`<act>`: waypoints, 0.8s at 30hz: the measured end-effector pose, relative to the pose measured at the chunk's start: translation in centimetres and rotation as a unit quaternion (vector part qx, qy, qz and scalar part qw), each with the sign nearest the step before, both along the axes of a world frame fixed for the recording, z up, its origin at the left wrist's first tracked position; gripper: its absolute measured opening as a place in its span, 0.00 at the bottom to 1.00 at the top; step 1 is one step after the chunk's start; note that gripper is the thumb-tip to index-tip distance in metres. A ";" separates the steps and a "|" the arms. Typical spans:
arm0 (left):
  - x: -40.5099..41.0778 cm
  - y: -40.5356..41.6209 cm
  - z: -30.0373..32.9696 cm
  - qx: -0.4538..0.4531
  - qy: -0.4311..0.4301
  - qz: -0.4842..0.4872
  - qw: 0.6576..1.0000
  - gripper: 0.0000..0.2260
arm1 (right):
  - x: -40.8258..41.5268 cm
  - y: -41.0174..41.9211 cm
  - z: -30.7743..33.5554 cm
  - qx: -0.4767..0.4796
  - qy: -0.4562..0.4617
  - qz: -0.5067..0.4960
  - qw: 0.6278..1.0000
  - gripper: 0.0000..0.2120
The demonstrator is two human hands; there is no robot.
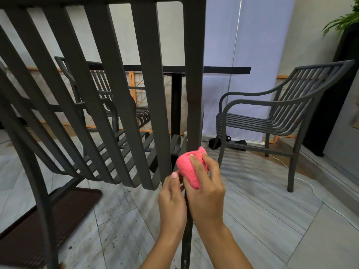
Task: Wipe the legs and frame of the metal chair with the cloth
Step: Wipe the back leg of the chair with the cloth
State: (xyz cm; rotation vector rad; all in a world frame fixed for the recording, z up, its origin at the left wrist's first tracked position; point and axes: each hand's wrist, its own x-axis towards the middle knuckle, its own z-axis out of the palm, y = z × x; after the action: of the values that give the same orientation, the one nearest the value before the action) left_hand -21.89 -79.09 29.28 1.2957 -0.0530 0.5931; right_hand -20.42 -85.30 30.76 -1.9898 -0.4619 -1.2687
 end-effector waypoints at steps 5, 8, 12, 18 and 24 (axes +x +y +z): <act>0.2 0.1 -1.0 0.008 0.027 0.007 1.000 0.19 | -0.2 -0.2 -0.9 -0.007 0.008 0.003 1.000 0.26; 0.1 0.2 -1.3 0.014 0.048 0.013 0.999 0.19 | -0.5 -0.2 -1.1 0.011 0.017 0.023 1.000 0.25; -0.3 0.3 -1.1 0.020 0.055 0.030 0.998 0.20 | -1.0 -0.1 -1.4 0.038 0.032 0.058 0.997 0.22; 0.0 0.8 -1.6 0.016 0.061 -0.007 0.998 0.22 | -1.5 0.1 -1.7 0.071 0.036 0.056 0.995 0.19; -0.1 0.9 -1.9 0.024 0.058 -0.011 0.998 0.21 | -2.0 -0.6 -1.6 0.034 0.027 0.031 0.999 0.21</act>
State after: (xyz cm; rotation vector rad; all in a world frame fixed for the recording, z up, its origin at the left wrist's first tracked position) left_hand -21.95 -78.15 27.39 1.3723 0.0139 0.4985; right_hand -22.43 -85.85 29.16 -1.9328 -0.4447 -1.1755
